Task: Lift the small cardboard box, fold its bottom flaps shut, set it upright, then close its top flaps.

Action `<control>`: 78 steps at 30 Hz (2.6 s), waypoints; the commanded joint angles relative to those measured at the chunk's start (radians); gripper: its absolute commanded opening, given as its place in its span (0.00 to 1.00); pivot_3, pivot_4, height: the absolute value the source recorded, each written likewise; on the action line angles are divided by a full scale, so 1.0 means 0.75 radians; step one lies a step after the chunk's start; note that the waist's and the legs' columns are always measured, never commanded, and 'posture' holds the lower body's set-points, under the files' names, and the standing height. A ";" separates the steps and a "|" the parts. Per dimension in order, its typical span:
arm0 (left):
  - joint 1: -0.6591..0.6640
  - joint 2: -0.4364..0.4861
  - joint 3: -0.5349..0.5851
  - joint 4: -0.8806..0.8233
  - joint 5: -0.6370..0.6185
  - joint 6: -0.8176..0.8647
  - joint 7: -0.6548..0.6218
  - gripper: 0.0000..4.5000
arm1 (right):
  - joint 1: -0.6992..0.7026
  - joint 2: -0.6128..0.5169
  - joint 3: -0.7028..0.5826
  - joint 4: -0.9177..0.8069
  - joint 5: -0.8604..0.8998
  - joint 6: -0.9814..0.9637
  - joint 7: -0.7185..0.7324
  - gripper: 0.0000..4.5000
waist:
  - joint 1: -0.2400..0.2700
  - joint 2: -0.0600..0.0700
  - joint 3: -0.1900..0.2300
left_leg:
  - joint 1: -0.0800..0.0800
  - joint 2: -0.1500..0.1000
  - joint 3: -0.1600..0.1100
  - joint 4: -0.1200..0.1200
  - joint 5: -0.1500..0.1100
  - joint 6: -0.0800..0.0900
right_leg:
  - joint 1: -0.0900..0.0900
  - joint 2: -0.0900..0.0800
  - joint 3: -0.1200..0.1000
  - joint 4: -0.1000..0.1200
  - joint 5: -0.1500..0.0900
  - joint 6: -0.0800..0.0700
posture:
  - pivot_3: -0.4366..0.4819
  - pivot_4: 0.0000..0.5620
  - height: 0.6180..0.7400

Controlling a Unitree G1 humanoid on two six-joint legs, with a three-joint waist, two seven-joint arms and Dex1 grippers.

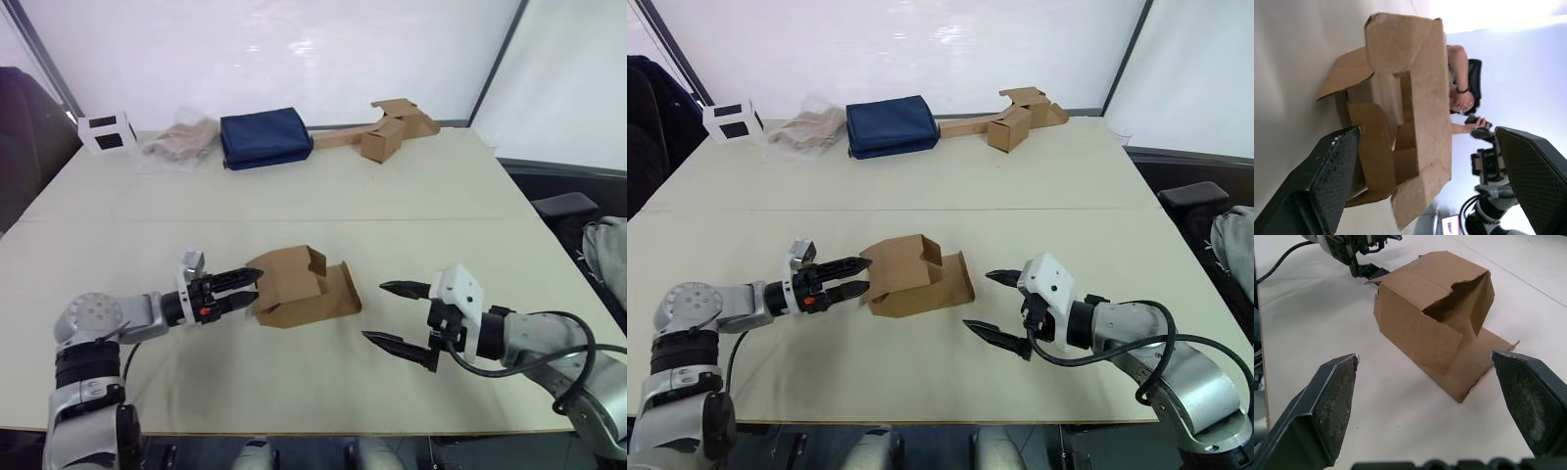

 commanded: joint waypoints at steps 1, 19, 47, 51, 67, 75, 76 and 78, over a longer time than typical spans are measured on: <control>-0.050 -0.029 0.051 -0.013 -0.031 0.018 0.030 1.00 | 0.007 -0.007 -0.032 -0.063 0.003 -0.007 -0.015 1.00 | -0.003 0.000 0.000 | 0.000 0.000 0.000 0.000 0.000 0.000 | 0.000 0.000 0.000 0.000 0.000 0.000 | 0.48 0.27 1.00; -0.013 0.100 0.109 -0.122 -0.322 0.128 0.222 1.00 | -0.007 0.008 0.011 -0.052 -0.015 -0.026 -0.037 1.00 | 0.002 0.000 0.000 | 0.000 -0.001 0.000 0.000 0.000 -0.001 | 0.000 -0.002 0.000 0.000 0.000 0.000 | 0.48 0.27 1.00; -0.092 -0.088 -0.070 0.039 -0.063 -0.072 0.088 1.00 | 0.024 -0.014 -0.008 -0.110 -0.018 0.002 -0.072 1.00 | -0.005 0.000 0.000 | 0.000 -0.001 0.000 -0.001 0.001 -0.003 | 0.000 -0.001 0.000 -0.001 0.000 0.001 | 0.48 0.27 1.00; -0.114 -0.081 -0.107 0.084 -0.016 -0.105 0.016 1.00 | 0.036 -0.019 -0.015 -0.123 -0.012 0.010 -0.079 1.00 | -0.006 0.000 0.000 | 0.000 -0.001 0.000 -0.001 0.001 -0.003 | 0.000 -0.001 0.000 -0.001 0.000 0.001 | 0.48 0.27 1.00; -0.185 -0.068 -0.177 0.170 0.104 -0.137 -0.163 0.15 | 0.038 -0.008 -0.025 -0.177 0.008 0.062 -0.122 1.00 | -0.006 0.000 0.000 | 0.000 -0.001 0.000 -0.001 0.001 -0.002 | 0.000 0.000 0.000 -0.001 0.000 0.001 | 0.48 0.27 1.00; -0.195 -0.077 -0.180 0.165 0.123 -0.115 -0.185 0.02 | 0.047 -0.001 -0.024 -0.195 0.015 0.074 -0.146 1.00 | -0.006 0.000 0.000 | 0.000 -0.001 0.000 -0.001 0.001 -0.002 | 0.000 0.000 0.000 -0.001 0.000 0.001 | 0.48 0.27 1.00; -0.193 -0.073 -0.183 0.159 0.125 -0.110 -0.185 0.02 | 0.044 0.002 -0.022 -0.196 0.017 0.077 -0.151 1.00 | -0.006 0.000 0.000 | 0.000 -0.001 0.000 -0.001 0.001 -0.001 | 0.000 0.000 0.000 -0.001 0.000 0.001 | 0.48 0.27 1.00; -0.188 -0.068 -0.181 0.145 0.125 -0.099 -0.182 0.02 | 0.040 0.008 -0.021 -0.198 0.023 0.082 -0.163 1.00 | -0.006 0.000 0.000 | 0.000 -0.001 0.000 -0.001 0.001 -0.001 | 0.000 0.000 0.000 -0.001 0.000 0.001 | 0.48 0.27 1.00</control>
